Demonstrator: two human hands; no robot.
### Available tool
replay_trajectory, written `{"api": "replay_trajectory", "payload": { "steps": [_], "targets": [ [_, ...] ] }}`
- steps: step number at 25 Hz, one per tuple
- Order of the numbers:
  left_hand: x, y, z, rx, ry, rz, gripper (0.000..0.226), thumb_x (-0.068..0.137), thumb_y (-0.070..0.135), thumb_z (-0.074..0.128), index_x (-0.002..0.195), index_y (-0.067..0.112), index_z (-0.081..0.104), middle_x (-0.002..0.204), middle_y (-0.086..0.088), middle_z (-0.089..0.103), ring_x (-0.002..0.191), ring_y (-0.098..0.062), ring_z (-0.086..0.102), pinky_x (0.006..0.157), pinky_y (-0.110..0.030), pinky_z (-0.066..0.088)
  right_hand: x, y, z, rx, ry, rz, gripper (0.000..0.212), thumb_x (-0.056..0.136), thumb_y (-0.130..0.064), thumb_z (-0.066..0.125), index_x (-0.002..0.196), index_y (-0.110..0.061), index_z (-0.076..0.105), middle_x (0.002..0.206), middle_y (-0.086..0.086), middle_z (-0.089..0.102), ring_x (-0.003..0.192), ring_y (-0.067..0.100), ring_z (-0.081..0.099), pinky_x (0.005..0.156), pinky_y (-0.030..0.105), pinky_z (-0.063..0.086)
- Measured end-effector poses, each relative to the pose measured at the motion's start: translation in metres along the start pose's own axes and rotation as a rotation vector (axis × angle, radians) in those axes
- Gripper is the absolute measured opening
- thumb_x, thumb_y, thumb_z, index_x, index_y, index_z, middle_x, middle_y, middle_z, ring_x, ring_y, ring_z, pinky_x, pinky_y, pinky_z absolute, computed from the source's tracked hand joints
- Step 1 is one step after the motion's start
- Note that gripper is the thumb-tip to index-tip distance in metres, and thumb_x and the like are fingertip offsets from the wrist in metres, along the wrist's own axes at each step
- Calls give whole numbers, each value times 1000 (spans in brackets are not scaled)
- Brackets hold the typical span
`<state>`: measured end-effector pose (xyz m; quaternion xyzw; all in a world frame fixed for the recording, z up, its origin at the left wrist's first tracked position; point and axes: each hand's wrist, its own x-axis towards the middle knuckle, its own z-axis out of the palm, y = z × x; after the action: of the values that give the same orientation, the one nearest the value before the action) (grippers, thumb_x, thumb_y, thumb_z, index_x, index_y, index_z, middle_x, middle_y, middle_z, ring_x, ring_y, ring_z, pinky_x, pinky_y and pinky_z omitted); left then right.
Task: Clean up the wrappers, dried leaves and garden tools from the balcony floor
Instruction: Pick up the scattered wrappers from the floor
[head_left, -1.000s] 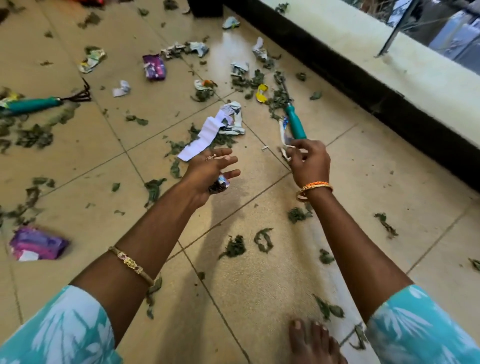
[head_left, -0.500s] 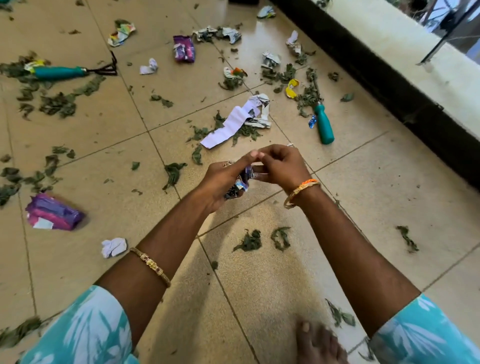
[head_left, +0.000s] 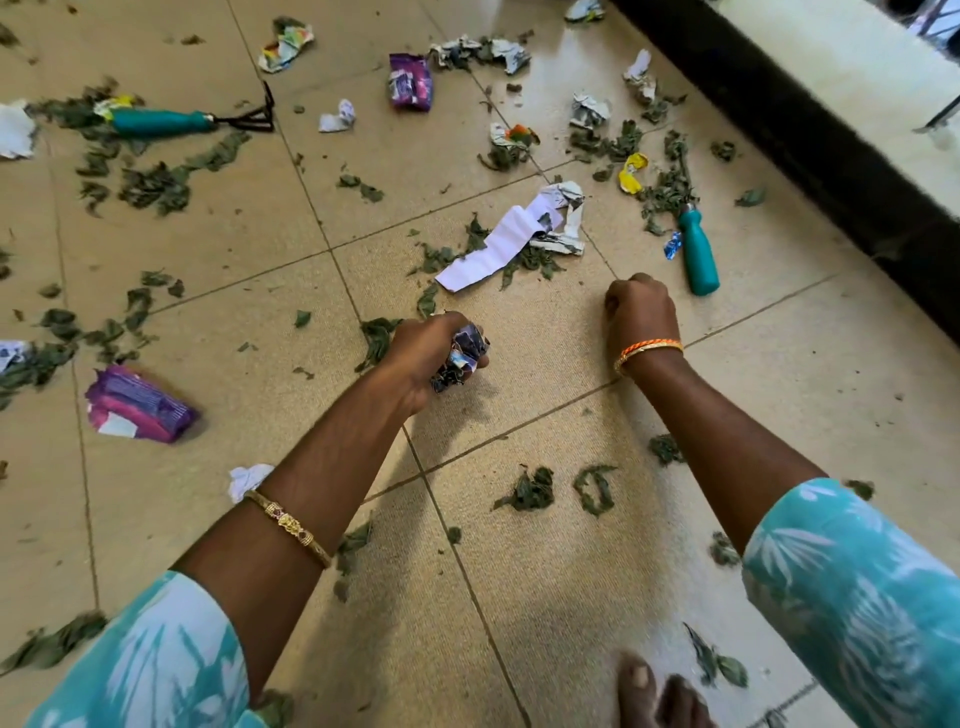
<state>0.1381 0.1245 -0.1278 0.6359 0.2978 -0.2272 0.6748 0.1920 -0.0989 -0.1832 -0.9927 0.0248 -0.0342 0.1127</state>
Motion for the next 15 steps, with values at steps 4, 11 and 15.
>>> {"api": "replay_trajectory", "payload": {
  "steps": [4, 11, 15],
  "targets": [
    [-2, 4, 2, 19, -2, 56, 16, 95, 19, 55, 95, 7, 66, 86, -12, 65, 58, -18, 64, 49, -19, 47, 4, -3, -17, 319, 3, 245, 15, 83, 5, 57, 91, -3, 67, 94, 17, 65, 93, 31, 62, 82, 35, 51],
    [-9, 6, 42, 208, -72, 345, 5, 84, 26, 71, 80, 24, 68, 82, 11, 66, 85, -6, 62, 75, -23, 49, -43, -62, -72, 1447, -269, 605, 33, 73, 13, 69, 91, -6, 48, 79, 16, 64, 67, 24, 66, 56, 27, 58],
    [2, 3, 49, 347, 5, 505, 18, 82, 29, 73, 84, 12, 70, 80, 2, 66, 74, -9, 57, 66, -23, 44, -35, -55, -74, 1422, -359, 640, 28, 81, 13, 61, 96, -5, 47, 78, 20, 64, 57, 19, 66, 54, 26, 58]
  ]
}}
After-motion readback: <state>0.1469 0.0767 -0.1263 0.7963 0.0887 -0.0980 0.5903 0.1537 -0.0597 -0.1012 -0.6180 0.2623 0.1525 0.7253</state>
